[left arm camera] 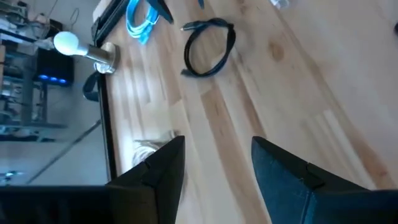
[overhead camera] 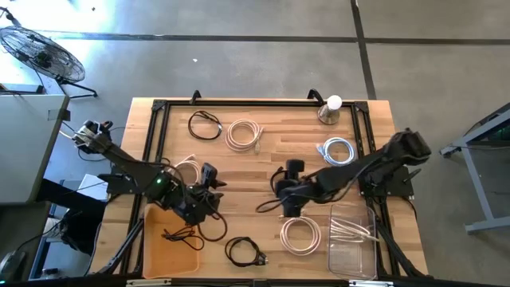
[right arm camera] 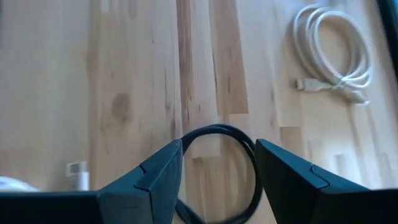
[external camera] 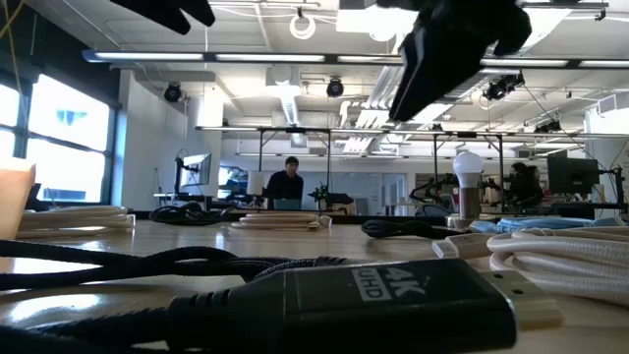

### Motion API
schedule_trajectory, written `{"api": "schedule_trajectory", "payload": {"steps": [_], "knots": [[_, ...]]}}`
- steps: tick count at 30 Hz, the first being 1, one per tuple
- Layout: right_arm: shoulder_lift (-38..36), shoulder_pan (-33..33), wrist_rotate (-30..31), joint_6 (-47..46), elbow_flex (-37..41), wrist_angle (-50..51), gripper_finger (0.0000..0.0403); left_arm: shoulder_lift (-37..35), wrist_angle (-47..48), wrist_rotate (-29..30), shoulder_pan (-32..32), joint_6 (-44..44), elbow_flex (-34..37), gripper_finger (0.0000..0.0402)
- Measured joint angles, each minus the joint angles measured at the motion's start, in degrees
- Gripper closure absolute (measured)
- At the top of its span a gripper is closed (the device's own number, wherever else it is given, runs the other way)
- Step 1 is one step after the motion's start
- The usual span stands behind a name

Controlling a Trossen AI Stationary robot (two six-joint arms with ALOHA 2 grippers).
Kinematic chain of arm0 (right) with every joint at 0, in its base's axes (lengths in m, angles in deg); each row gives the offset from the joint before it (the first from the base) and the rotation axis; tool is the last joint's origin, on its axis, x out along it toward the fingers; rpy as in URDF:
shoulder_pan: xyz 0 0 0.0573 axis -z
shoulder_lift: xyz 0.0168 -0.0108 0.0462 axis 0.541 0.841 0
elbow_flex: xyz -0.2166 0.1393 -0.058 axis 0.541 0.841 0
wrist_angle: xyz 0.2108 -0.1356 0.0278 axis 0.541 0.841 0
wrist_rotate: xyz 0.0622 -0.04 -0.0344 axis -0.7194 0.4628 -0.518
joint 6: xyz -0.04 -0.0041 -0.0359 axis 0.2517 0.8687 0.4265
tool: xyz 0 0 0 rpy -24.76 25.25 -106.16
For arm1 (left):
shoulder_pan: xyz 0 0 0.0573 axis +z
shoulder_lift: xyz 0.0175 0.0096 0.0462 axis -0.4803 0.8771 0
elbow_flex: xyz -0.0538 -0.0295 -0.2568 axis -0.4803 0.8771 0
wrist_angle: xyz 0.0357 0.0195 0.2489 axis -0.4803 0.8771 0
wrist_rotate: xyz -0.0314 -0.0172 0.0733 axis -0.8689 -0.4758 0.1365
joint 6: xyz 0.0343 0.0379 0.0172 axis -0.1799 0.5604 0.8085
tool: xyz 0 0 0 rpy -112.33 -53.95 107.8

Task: Sort HDMI cables
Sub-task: Put the black HDMI cable into the orange bin

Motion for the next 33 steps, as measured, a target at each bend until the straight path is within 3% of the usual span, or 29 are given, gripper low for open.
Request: {"api": "schedule_trajectory", "payload": {"steps": [11, 20, 27, 30, 33], "knots": [[8.1, 0.8, -7.6, -8.0, 0.0, -0.4, 0.0208, 0.2, 1.4, -4.1, 0.0, -4.4, 0.0, 0.0222], [11.4, -0.9, -7.4, -10.0, 0.0, -0.1, 0.0208, 0.3, 1.3, -8.5, 0.0, -4.5, 0.0, 0.0222], [14.6, -0.3, -6.6, -10.5, 0.0, -0.1, 0.0209, 0.3, 1.3, -8.7, 0.1, -4.5, 0.0, 0.0222], [15.7, 0.3, -6.9, -10.6, 0.0, -0.1, 0.0225, 0.3, 1.4, -8.7, 0.1, -3.8, 0.0, 0.0222], [16.1, 0.4, -7.0, -10.4, -0.1, -0.1, 0.0272, 0.3, 1.3, -7.1, 0.1, -3.2, 0.0, 0.0222]]}}
